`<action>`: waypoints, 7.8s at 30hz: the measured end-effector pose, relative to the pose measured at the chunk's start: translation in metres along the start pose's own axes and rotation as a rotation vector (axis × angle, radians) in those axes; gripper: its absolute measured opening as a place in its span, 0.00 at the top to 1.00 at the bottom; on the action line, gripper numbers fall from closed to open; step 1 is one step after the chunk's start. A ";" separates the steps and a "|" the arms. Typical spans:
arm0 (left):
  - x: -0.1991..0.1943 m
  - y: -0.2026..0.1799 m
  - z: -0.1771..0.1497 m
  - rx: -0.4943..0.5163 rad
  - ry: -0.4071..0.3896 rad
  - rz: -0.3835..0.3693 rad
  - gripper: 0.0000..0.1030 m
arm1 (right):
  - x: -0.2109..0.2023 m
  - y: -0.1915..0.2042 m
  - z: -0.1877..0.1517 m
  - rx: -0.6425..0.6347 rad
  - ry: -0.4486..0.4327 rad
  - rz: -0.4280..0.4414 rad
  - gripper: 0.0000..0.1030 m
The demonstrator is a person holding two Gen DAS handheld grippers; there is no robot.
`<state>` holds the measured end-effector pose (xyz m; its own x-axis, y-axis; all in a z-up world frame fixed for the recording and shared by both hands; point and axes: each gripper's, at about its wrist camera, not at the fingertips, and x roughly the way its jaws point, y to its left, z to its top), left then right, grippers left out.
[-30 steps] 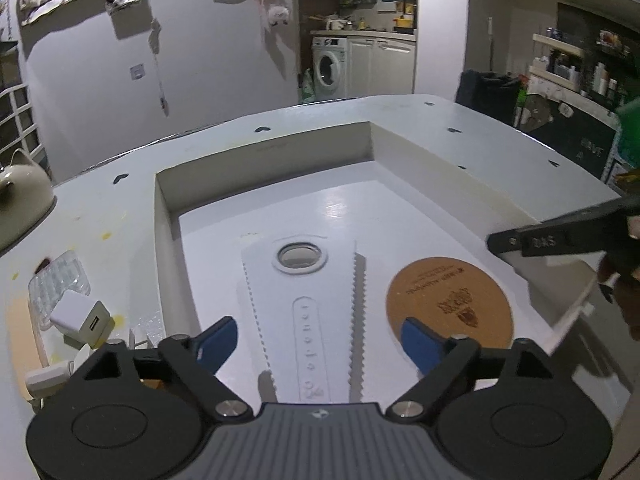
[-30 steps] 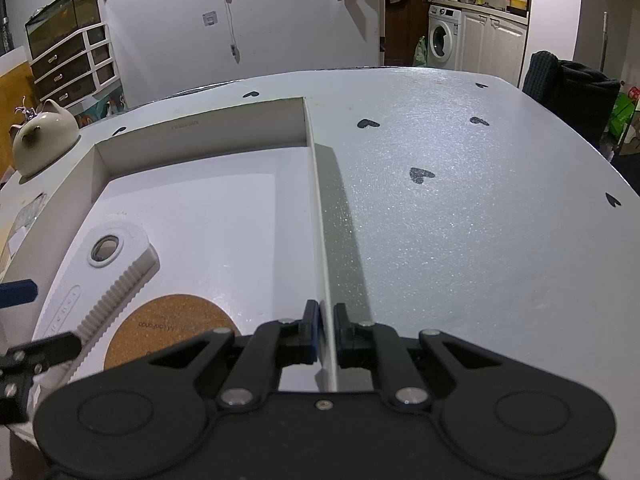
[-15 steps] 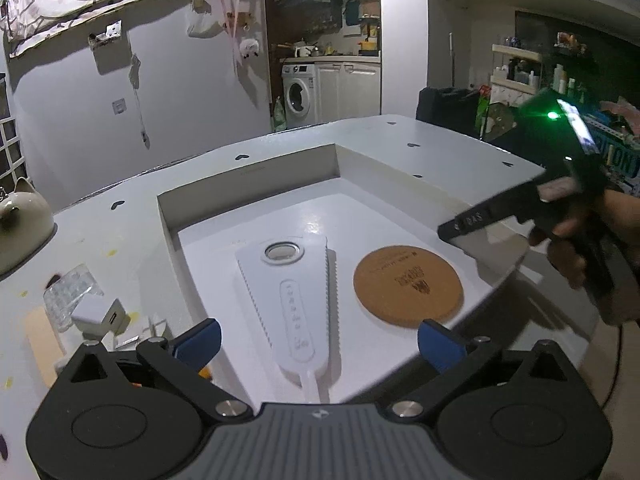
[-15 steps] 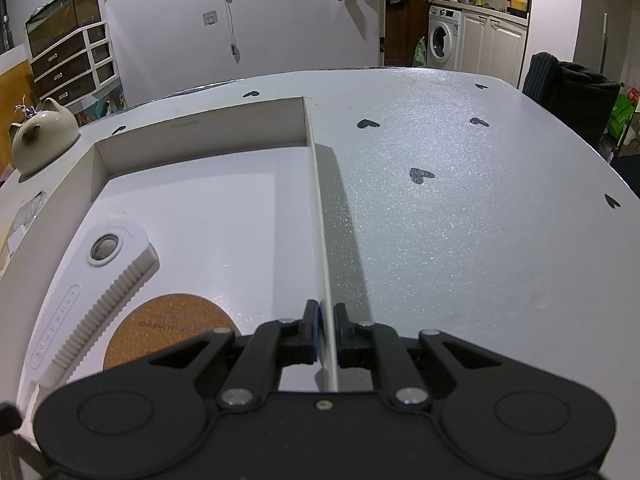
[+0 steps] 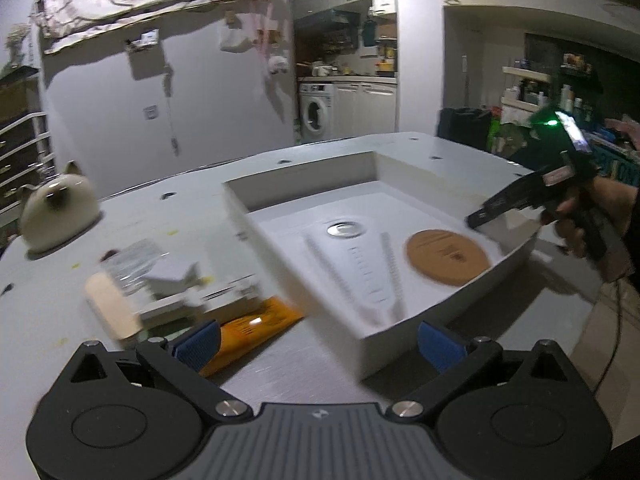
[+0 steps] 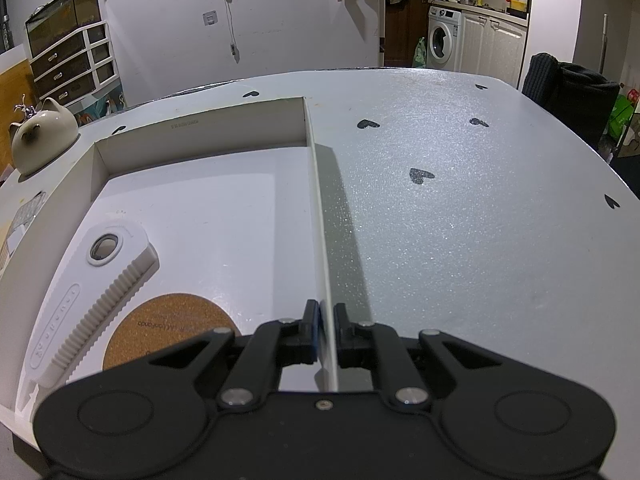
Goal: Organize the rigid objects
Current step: 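Withdraw the left tool from the box toward the orange tube, then grasp the orange tube by its cap with the left tool, then carry the orange tube with the left tool into the white box and release, then withdraw the left tool from the box to the mint-green tape measure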
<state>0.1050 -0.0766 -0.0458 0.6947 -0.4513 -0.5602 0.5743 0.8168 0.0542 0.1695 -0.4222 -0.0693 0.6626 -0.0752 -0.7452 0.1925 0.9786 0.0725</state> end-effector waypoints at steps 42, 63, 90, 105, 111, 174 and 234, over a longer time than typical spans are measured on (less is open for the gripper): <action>-0.003 0.072 -0.054 -0.082 0.031 0.081 0.95 | 0.000 0.001 -0.001 0.000 -0.005 -0.006 0.91; 0.040 0.087 -0.027 -0.016 0.019 -0.101 0.45 | 0.000 0.000 -0.001 0.003 -0.007 -0.006 0.91; 0.000 0.062 -0.043 0.007 0.124 -0.031 0.71 | -0.002 0.002 -0.002 0.005 -0.018 -0.003 0.91; 0.019 0.053 -0.035 -0.039 0.079 -0.043 0.71 | -0.002 0.001 -0.003 0.002 -0.020 0.000 0.91; 0.010 0.056 -0.036 -0.088 0.062 0.003 0.72 | -0.002 0.001 -0.003 0.001 -0.019 0.000 0.91; 0.111 -0.057 0.047 -0.172 0.174 -0.108 0.58 | -0.003 -0.003 -0.007 0.015 -0.037 0.013 0.91; 0.010 0.067 -0.007 -0.215 0.008 0.120 0.00 | -0.003 -0.003 -0.006 0.012 -0.038 0.007 0.91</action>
<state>0.1477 -0.0238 -0.0541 0.7484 -0.3443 -0.5669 0.3817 0.9226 -0.0563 0.1626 -0.4233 -0.0714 0.6906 -0.0761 -0.7192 0.1968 0.9767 0.0857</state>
